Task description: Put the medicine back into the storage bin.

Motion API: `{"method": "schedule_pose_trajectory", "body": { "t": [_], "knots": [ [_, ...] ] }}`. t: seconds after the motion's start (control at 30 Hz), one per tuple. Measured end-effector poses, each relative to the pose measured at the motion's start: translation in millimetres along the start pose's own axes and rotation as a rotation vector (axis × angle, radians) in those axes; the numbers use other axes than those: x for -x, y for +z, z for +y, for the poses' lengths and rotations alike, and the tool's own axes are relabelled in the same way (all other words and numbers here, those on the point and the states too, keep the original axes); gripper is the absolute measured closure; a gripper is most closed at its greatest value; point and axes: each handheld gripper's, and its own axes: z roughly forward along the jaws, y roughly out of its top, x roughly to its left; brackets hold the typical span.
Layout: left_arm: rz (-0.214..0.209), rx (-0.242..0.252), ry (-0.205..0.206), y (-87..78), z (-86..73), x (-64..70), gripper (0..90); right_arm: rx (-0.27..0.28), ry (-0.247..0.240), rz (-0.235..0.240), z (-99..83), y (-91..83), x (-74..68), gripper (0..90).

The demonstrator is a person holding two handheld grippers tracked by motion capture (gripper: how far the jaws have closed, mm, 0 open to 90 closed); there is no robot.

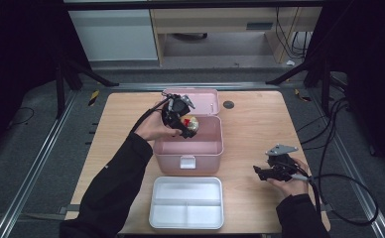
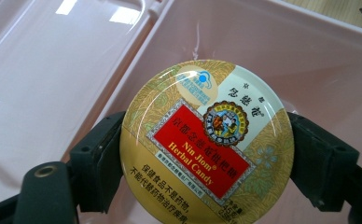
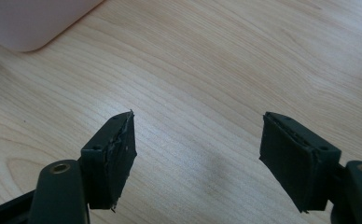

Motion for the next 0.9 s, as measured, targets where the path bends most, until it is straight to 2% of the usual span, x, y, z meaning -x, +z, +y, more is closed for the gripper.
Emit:
{"method": "schedule_pose_trajectory", "body": {
  "t": [0.03,0.13,0.2,0.3,0.43,0.63,0.77,0.9],
  "knots": [
    [0.0,0.0,0.0,0.0,0.0,0.0,19.7,0.0,0.0,0.0,0.0,0.0,0.0,27.1],
    [-0.024,-0.013,0.012,14.0,7.6,4.9,19.7,0.003,-0.002,0.001,0.1,0.2,-0.3,27.1],
    [-0.026,-0.014,0.016,16.4,8.9,5.4,19.7,0.003,-0.002,0.001,0.1,0.0,-0.2,27.1],
    [-0.035,-0.039,0.025,31.6,13.4,7.6,19.7,0.002,-0.003,0.002,0.1,0.1,0.0,27.1],
    [-0.043,-0.043,0.03,44.5,14.2,8.7,19.7,-0.002,-0.002,0.003,-0.1,0.3,-0.2,27.0],
    [-0.059,-0.054,0.023,56.4,15.5,9.9,19.6,-0.004,-0.003,0.002,-0.3,0.9,-0.2,26.9],
    [-0.054,-0.067,0.025,62.1,15.2,9.9,19.5,-0.007,-0.004,0.003,-0.3,1.2,-0.6,26.7],
    [-0.07,-0.067,0.012,69.3,13.5,8.9,19.5,-0.009,-0.006,0.005,-0.3,1.5,-0.8,26.5]
  ]
}}
